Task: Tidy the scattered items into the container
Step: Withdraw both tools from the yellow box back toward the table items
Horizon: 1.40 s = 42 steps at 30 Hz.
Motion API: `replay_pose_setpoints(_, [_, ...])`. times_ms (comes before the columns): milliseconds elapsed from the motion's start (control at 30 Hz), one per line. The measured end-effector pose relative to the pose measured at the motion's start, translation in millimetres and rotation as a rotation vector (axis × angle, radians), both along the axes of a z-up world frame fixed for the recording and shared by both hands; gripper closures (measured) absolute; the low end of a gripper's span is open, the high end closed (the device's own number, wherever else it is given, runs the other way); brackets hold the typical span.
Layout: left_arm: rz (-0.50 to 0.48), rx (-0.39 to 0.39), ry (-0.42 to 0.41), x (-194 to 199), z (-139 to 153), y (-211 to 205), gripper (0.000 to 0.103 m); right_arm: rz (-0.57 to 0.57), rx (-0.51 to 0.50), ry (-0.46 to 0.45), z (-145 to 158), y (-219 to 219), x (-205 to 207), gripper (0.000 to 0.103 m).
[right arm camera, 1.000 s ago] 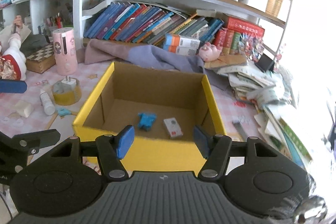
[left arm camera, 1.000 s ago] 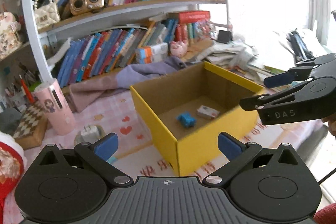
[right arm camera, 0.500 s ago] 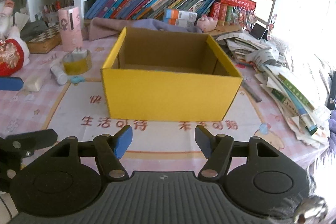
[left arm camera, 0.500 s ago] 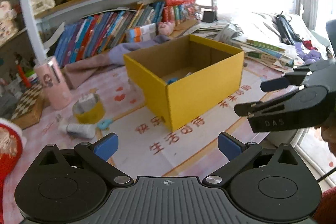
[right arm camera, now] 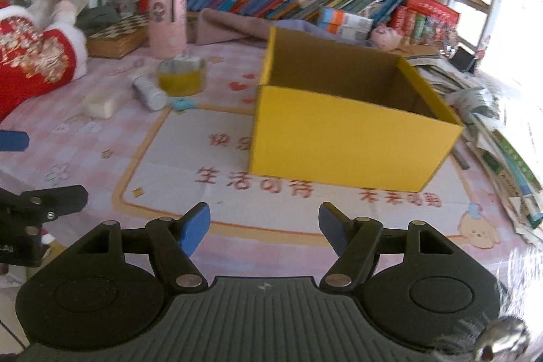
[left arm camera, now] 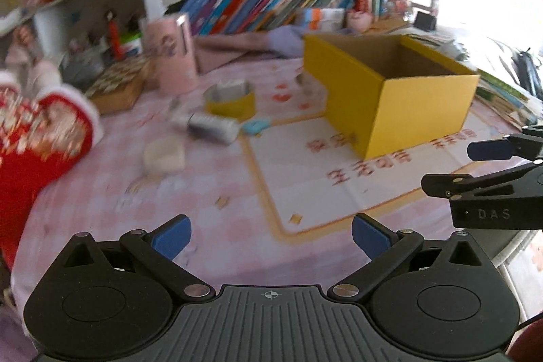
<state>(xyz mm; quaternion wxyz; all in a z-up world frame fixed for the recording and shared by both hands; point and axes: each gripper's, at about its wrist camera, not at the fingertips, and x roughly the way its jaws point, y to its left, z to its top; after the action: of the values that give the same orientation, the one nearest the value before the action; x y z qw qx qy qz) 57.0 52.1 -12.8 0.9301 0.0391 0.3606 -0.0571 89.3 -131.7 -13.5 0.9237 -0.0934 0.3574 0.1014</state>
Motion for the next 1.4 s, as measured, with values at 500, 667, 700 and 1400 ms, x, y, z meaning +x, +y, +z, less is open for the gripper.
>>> replay_pose_setpoints(500, [0.124, 0.003, 0.004, -16.3, -1.4, 44.6, 0.001, 0.137, -0.003, 0.023, -2.4, 51.3, -1.6, 0.032])
replay_pose_setpoints(667, [0.161, -0.005, 0.004, -17.3, -0.5, 54.6, 0.001, 0.175, -0.009, 0.027, -0.4, 63.3, 3.1, 0.032])
replay_pose_setpoints(700, [0.166, -0.008, 0.005, -17.0, -0.9, 56.4, 0.001, 0.183, -0.011, 0.03, -0.7, 65.6, 4.5, 0.032])
replay_pose_setpoints(1400, [0.252, -0.008, 0.043, 54.3, -16.0, 83.0, 0.001, 0.28, -0.024, 0.057, -11.7, 98.9, 91.3, 0.03])
